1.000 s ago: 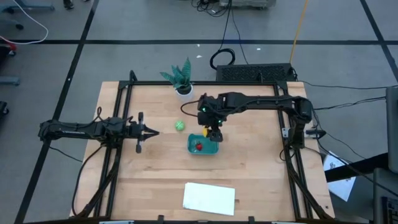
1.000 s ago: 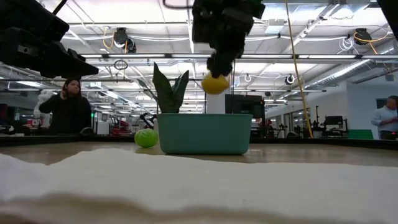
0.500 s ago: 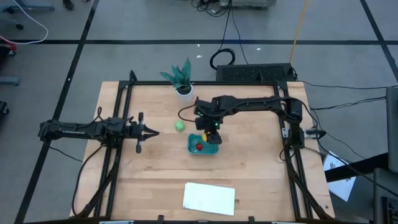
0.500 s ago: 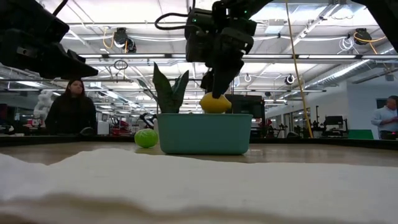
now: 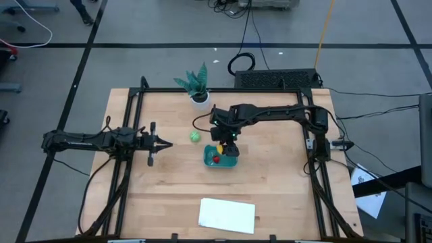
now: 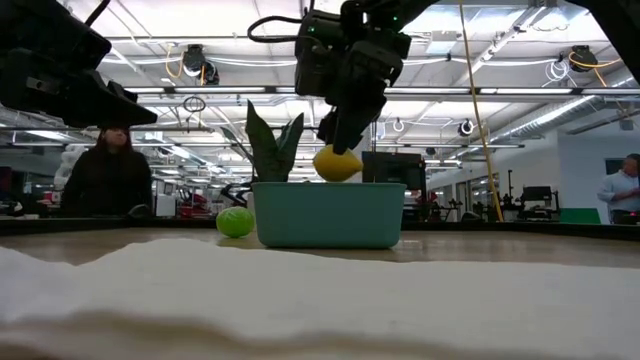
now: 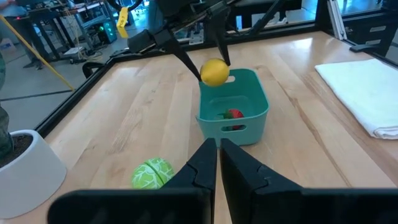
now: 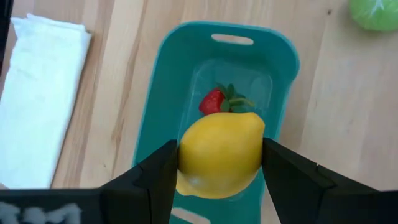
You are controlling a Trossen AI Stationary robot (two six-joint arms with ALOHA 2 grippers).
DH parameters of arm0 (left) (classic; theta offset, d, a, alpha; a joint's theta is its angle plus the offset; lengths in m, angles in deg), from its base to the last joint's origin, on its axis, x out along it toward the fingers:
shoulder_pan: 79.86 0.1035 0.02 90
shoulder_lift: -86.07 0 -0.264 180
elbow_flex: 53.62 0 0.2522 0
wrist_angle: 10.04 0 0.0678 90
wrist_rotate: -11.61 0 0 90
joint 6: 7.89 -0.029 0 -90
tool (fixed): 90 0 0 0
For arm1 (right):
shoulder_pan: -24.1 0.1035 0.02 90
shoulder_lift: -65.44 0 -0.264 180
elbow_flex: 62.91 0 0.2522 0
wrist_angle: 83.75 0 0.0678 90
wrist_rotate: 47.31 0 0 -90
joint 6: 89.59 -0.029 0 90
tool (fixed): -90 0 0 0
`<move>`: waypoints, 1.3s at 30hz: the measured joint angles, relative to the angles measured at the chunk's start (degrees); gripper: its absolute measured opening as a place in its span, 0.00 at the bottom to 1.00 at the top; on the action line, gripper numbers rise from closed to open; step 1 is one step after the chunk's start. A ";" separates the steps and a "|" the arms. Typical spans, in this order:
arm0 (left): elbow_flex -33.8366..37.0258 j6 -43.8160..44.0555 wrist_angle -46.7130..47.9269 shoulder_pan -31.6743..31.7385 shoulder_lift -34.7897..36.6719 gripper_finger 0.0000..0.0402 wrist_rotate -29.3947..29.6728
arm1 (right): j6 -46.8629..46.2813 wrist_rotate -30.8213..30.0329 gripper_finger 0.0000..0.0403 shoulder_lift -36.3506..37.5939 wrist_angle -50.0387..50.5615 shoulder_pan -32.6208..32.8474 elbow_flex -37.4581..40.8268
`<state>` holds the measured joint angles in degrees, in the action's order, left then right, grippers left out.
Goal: Pick and placing Produce into tupperware
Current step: Put the yellow lemon into the blue container
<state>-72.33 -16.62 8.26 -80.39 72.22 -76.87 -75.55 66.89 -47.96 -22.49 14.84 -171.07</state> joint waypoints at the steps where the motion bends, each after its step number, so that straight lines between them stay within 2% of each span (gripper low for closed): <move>1: 0.00 0.00 0.00 0.01 0.00 0.06 0.00 | -0.02 0.00 0.49 0.06 -1.03 0.18 0.68; 16: 0.00 0.00 -0.07 0.01 -0.01 0.06 -0.02 | -1.12 -0.56 0.49 0.02 -5.78 0.78 9.07; 19: 0.00 0.00 -0.07 0.00 0.00 0.06 -0.02 | -0.41 -3.18 0.49 -0.02 -5.60 1.14 9.52; 28: 0.00 0.00 -0.06 0.02 0.00 0.06 -0.02 | 3.82 -3.64 0.49 0.00 -5.24 2.31 9.59; 32: 0.00 0.00 -0.04 0.01 -0.02 0.06 -0.02 | 6.24 -6.23 0.49 0.00 -5.24 3.08 9.59; 39: 0.00 0.00 -0.04 0.00 -0.02 0.06 -0.02 | 6.40 -5.91 0.49 0.00 -4.06 2.97 9.59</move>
<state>-72.33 -16.62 8.22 -80.39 72.20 -76.90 -69.14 60.99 -47.96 -26.54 17.81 -161.49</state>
